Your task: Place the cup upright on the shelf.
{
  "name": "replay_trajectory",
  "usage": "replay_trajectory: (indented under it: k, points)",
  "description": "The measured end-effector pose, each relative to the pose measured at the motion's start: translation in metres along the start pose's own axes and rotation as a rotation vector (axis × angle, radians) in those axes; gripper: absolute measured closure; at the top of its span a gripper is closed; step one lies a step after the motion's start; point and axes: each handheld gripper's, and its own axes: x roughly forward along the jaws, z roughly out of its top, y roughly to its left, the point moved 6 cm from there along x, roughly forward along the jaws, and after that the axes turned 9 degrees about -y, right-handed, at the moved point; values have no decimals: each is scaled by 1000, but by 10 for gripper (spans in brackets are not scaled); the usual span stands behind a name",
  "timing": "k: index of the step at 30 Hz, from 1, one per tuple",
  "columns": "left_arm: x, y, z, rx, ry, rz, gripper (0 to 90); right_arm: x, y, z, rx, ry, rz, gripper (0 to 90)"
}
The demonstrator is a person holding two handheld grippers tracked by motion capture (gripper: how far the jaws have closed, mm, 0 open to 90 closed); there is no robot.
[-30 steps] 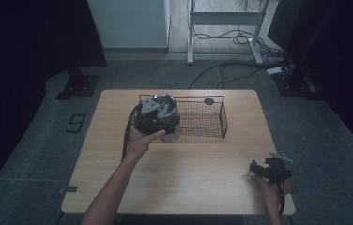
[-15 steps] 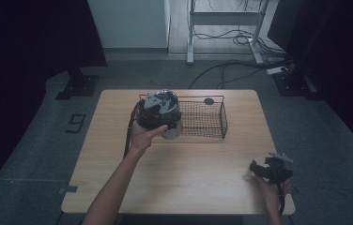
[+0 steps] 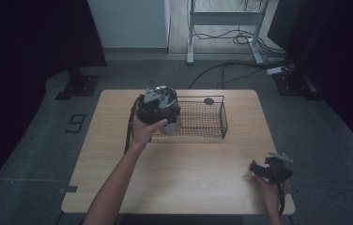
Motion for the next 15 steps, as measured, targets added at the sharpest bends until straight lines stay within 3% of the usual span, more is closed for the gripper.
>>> replay_trajectory:
  k: [15]
  points:
    - [13,5,5,-8,6,18,40,0,0,0,-1,-1,0,13]
